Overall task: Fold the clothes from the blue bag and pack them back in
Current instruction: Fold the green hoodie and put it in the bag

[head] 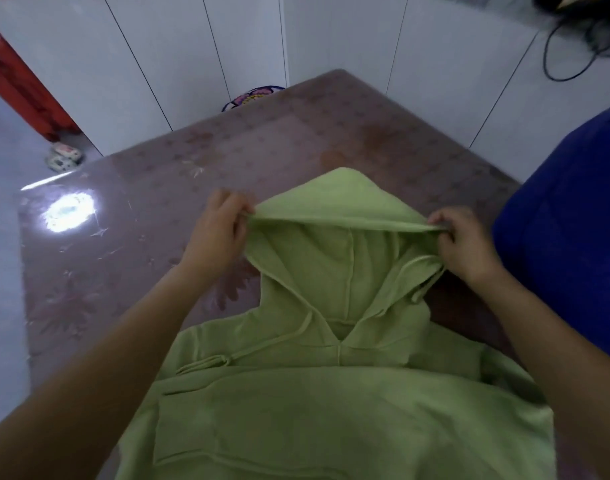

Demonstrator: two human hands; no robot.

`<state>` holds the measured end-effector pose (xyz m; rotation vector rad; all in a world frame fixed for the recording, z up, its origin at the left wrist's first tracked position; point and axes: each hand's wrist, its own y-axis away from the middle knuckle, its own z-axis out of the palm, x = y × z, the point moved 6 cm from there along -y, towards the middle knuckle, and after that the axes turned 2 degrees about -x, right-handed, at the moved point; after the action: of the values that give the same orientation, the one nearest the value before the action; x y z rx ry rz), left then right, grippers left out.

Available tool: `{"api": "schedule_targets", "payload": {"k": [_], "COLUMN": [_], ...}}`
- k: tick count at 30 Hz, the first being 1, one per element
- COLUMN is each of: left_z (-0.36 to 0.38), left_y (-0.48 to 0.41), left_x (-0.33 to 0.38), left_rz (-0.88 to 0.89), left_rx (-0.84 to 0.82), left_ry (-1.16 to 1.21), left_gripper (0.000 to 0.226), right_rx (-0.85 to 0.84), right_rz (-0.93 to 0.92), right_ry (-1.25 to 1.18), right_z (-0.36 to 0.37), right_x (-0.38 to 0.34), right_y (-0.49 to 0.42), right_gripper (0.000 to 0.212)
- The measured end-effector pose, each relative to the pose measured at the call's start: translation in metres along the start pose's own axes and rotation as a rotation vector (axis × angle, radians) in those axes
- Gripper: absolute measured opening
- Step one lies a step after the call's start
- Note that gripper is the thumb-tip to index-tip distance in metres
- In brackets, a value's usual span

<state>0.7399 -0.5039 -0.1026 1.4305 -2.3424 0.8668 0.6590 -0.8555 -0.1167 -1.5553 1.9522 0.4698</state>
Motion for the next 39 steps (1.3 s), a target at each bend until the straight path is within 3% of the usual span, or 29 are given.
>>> {"api": "schedule_targets", "payload": {"k": [2,4,6,9,11,13,17,21,25,28,30,34,36,39], "left_z": [0.016,0.024,0.022,0.029,0.048,0.059,0.047,0.001,-0.041,-0.062,-0.067,-0.055,-0.049,-0.056], "left_y": [0.02,0.03,0.02,-0.012,-0.028,-0.037,-0.043,-0.017,0.046,0.103,0.144,0.212,0.23,0.229], "left_x": [-0.009,-0.008,-0.002,-0.004,-0.013,-0.02,-0.008,0.027,0.056,0.073,0.077,0.071,0.072,0.092], "left_rz": [0.001,0.0,-0.049,-0.25,-0.421,-0.477,-0.393,-0.23,-0.122,0.127,0.279,0.512,0.509,0.305], "left_rx": [-0.184,-0.293,-0.236,-0.099,-0.196,-0.315,-0.309,-0.064,0.086,0.094,0.068,-0.082,-0.198,-0.169], "left_ry": [-0.071,-0.101,-0.036,0.11,0.117,0.015,-0.012,0.107,0.131,0.112,0.088,-0.134,-0.21,-0.079], "left_gripper": [0.019,0.037,0.055,0.048,0.049,0.049,0.024,0.009,0.012,0.023,0.021,0.023,0.027,0.033], "right_rx": [-0.127,-0.195,-0.141,-0.068,-0.103,-0.157,-0.114,0.084,0.083,0.021,-0.066,-0.207,-0.257,-0.178], "right_rz": [0.017,0.022,0.05,0.031,0.018,0.083,0.035,-0.042,-0.06,-0.223,-0.27,-0.431,-0.456,-0.322], "right_ry": [0.072,0.012,-0.109,-0.122,-0.027,0.049,0.166,-0.169,-0.495,-0.607,-0.534,-0.061,0.112,0.1], "right_z": [0.008,0.008,0.004,0.009,0.022,0.035,0.032,0.001,-0.025,-0.042,-0.042,-0.024,-0.017,-0.026], "right_x": [0.015,0.012,0.0,-0.021,-0.028,-0.024,-0.033,-0.045,-0.049,-0.052,-0.045,-0.022,-0.016,-0.034], "right_y": [0.01,0.013,0.003,-0.023,-0.038,-0.05,-0.054,-0.015,0.056,0.121,0.163,0.23,0.249,0.254], "right_gripper": [0.027,0.021,0.023,0.036,0.046,0.054,0.036,0.023,0.029,0.024,0.025,0.029,0.037,0.051]}}
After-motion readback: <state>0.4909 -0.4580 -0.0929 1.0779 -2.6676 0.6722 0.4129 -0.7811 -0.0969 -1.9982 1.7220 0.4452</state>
